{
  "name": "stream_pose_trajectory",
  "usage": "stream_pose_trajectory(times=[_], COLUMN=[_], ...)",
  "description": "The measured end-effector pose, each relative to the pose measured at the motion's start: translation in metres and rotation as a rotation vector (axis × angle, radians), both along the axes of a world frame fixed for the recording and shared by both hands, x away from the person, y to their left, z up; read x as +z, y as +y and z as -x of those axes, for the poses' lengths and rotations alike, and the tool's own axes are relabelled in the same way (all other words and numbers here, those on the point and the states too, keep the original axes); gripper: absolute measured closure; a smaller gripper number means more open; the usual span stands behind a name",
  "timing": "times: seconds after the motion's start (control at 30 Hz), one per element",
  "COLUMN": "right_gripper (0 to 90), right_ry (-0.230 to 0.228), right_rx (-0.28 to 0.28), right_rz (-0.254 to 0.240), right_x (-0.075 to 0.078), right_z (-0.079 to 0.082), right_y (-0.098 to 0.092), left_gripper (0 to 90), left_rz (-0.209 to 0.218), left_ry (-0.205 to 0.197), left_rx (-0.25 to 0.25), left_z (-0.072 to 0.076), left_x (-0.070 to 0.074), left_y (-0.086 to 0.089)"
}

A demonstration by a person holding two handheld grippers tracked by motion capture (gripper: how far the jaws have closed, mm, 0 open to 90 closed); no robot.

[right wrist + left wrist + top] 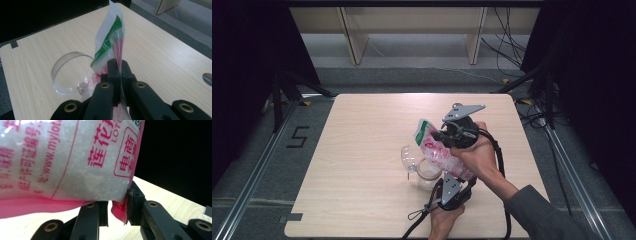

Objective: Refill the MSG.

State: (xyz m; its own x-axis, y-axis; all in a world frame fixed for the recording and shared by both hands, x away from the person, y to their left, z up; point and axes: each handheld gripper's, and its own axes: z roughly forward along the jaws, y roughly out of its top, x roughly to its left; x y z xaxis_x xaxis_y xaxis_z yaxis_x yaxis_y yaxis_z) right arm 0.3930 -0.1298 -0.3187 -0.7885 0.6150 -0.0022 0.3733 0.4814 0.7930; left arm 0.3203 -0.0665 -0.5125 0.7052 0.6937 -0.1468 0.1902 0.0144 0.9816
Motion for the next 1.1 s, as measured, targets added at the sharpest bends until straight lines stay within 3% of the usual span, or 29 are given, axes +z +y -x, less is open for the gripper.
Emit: stream_pose_trajectory(times=[0.27, 0.33, 0.47, 0.53, 0.7, 0.73, 0.8, 0.97, 1.1], right_gripper=[90.0, 90.0, 90.0, 90.0, 90.0, 90.0, 90.0, 90.0, 90.0], right_ry=[0.013, -0.007, 0.023, -0.011, 0.019, -0.001, 0.01, -0.01, 0.001], right_rx=[-0.001, 0.009, -0.006, 0.01, -0.003, -0.003, -0.004, 0.027, 0.012], right_rz=[0.029, 0.031, 0.038, 0.043, 0.06, 0.048, 0.057, 0.083, 0.088], right_x=[-0.001, -0.002, -0.003, -0.004, -0.003, -0.004, -0.004, -0.003, -0.002], right_z=[-0.003, -0.004, -0.004, -0.006, -0.003, -0.004, -0.003, -0.004, -0.003], right_y=[0.002, 0.003, 0.005, 0.007, 0.01, 0.011, 0.012, 0.014, 0.017], left_gripper=[74.4, 74.4, 74.4, 74.5, 74.6, 74.6, 74.7, 74.9, 74.9], left_rz=[0.002, 0.0, -0.008, -0.001, 0.002, 0.008, 0.009, 0.015, 0.02], left_ry=[0.004, -0.001, 0.0, -0.002, -0.003, 0.0, 0.001, 0.001, -0.001], left_rx=[-0.011, -0.015, -0.024, -0.025, -0.029, -0.031, -0.031, -0.031, -0.033], left_z=[-0.001, 0.0, -0.001, -0.001, -0.002, -0.002, -0.003, -0.003, -0.004], left_x=[0.0, 0.0, 0.001, 0.001, 0.001, 0.001, 0.001, 0.002, 0.002], left_y=[-0.002, -0.002, -0.003, -0.003, -0.003, -0.003, -0.003, -0.002, -0.002])
